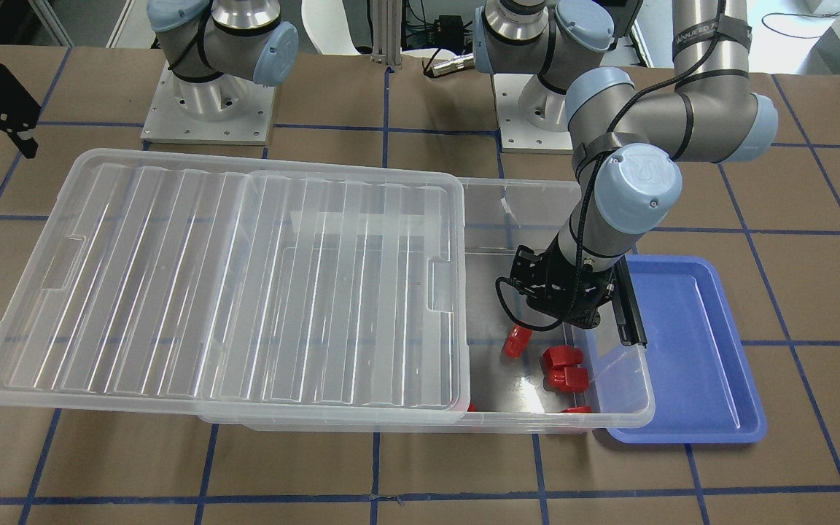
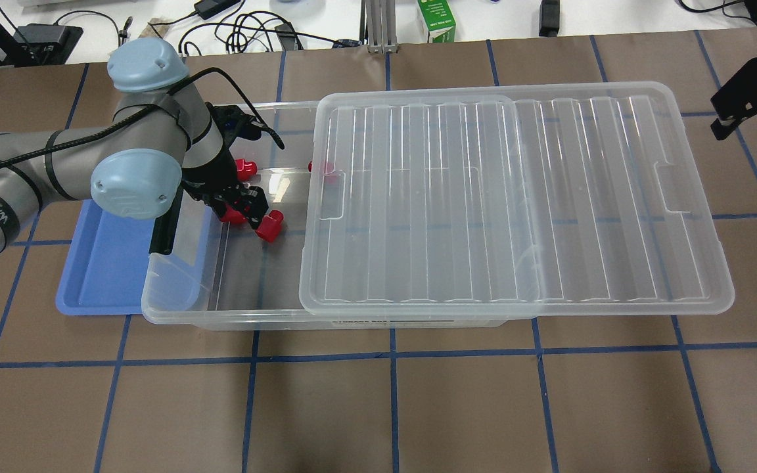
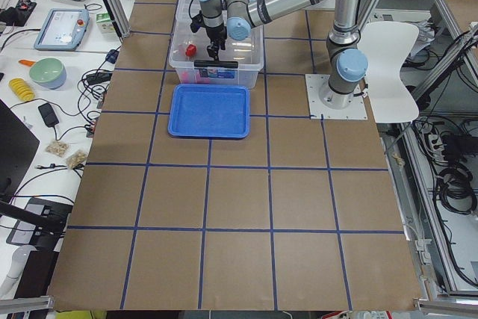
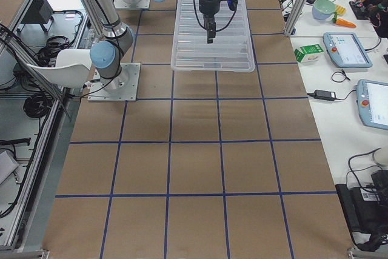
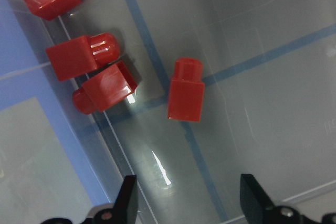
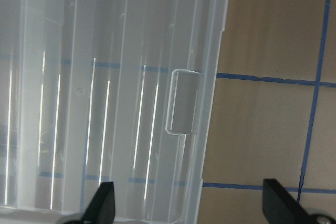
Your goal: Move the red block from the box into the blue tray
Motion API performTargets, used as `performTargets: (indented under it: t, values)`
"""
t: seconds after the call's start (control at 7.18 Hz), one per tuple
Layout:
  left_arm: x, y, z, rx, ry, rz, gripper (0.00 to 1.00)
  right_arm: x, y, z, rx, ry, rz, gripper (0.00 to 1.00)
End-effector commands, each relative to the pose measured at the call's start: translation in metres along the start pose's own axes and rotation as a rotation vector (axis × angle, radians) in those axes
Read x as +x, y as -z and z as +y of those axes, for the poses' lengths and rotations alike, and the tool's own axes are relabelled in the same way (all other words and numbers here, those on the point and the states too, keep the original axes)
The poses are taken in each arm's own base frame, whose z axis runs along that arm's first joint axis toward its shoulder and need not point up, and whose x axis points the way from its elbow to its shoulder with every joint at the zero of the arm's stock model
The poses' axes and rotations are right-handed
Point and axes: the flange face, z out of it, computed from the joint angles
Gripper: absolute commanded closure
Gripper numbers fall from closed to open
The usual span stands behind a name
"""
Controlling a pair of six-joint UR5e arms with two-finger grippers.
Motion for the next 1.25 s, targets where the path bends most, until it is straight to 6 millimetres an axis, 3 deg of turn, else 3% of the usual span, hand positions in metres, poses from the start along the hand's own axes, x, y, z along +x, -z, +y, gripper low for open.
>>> performTargets:
  t: [0.0,0.28,0.56,1.11]
  values:
    - [-0.005,-0.024,-0.011,-0.009,-0.046,0.005,0.27,-0.082,-0.012,-0.02,-0.002,-0.064,-0.009,0.0]
    - [0.002,-0.041,-0.02,-0.017,-0.064,0.005,0.28,-0.16,-0.034,-0.051,0.03,-0.134,-0.01,0.0]
    - [0.002,-0.053,-0.026,-0.013,-0.069,0.002,0.28,-0.167,-0.03,-0.069,0.04,-0.102,-0.015,0.0]
    - [-0.001,-0.067,-0.032,-0.01,-0.068,0.001,0.28,-0.162,-0.007,-0.068,0.072,-0.089,-0.008,0.0]
